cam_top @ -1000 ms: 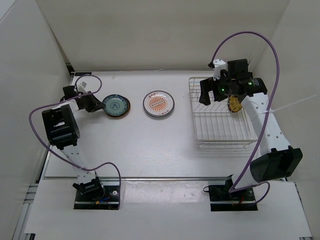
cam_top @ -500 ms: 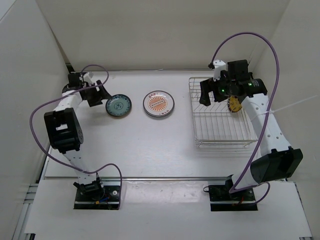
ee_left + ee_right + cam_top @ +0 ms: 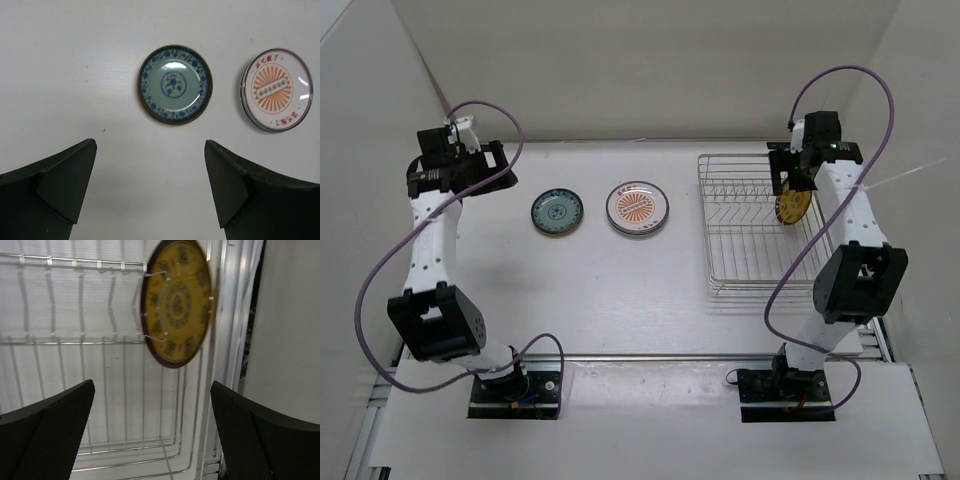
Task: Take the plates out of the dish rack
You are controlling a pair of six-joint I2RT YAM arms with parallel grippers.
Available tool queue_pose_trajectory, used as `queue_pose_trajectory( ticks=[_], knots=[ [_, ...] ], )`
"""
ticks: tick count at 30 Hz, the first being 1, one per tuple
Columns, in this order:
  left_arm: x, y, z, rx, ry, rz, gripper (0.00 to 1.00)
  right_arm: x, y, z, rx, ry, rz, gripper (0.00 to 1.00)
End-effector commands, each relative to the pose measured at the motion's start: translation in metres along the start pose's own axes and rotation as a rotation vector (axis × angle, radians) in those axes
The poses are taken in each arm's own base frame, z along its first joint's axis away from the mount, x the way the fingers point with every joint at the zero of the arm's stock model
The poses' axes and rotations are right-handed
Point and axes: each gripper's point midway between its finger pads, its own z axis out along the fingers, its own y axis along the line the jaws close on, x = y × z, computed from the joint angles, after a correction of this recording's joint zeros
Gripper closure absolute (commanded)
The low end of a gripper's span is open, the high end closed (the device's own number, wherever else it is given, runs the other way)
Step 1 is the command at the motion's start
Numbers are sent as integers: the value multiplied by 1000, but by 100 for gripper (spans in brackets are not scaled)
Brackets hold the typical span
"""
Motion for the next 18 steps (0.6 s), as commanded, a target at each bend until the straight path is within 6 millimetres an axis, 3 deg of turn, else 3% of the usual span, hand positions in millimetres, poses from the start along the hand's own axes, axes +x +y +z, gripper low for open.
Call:
queue_pose_trajectory(
  ticks=[1, 6, 9, 13, 15, 18],
  knots=[
    [21, 8, -38, -85, 7, 88, 0, -28, -45, -1, 97, -78, 29, 0],
    [29, 6, -69, -112, -36, 134, 0, -32, -53, 21, 86, -59, 46, 0],
    [35, 7, -73, -121, -22, 140, 0, -25, -50, 38, 52, -22, 40, 1],
    [27, 4, -80, -122, -51, 147, 0, -20, -42, 56, -5, -1, 55, 5],
    [29, 4, -80, -122, -40, 144, 0, -15, -38, 66, -23, 22, 63, 12],
    [27, 3, -78, -112, -40, 145, 0, -14, -35, 69, -36, 31, 83, 15]
  ],
)
